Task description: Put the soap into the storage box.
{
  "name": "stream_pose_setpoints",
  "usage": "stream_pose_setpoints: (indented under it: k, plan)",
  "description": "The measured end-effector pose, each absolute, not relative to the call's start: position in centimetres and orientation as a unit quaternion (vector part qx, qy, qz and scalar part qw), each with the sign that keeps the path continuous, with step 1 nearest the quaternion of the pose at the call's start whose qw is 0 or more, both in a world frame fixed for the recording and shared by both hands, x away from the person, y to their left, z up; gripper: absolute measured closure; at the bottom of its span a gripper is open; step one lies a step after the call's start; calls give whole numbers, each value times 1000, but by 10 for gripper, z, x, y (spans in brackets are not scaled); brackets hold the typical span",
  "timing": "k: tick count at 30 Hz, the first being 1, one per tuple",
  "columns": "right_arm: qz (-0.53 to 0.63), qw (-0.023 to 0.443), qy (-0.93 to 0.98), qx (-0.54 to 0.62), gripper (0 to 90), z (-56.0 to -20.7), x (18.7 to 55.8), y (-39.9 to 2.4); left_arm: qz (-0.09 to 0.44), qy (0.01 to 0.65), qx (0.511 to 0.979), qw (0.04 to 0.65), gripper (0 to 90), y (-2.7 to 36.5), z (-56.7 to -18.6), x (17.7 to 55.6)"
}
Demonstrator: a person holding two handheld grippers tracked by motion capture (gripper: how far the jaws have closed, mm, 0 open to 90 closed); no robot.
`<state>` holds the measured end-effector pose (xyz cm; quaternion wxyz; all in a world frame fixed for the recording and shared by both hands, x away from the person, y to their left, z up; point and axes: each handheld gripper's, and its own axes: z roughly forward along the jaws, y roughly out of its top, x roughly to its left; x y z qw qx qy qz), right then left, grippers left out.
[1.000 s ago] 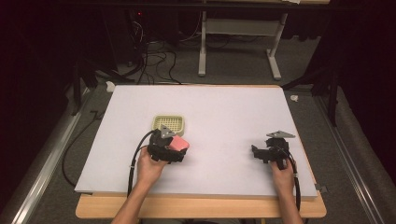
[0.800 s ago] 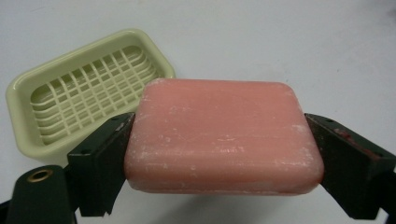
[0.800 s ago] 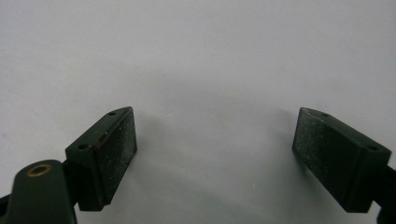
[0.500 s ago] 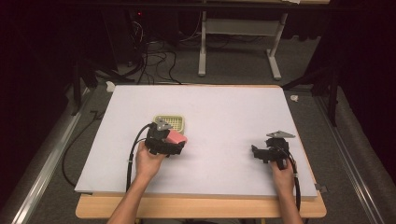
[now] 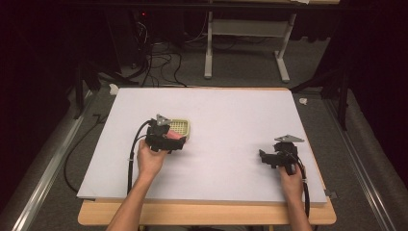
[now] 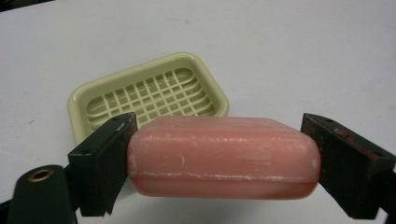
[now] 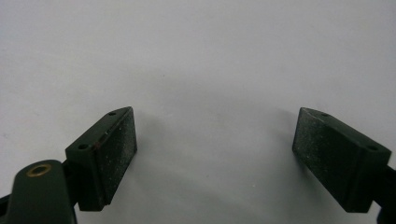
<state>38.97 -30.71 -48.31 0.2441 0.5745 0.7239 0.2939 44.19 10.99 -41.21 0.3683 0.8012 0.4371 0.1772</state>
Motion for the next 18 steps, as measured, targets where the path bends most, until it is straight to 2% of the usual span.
stream_pose_setpoints:
  k: [10,14,18]
  plan:
    - [294,244,724,574,144,-483,390,-307,181,462,784,372,142,117,-411,457]
    - [294,244,724,575,144,-483,390,-307,206,465,782,360,142,114,-412,463]
    - [294,244,724,575,144,-483,390,-307,209,469,779,360,142,111,-413,469]
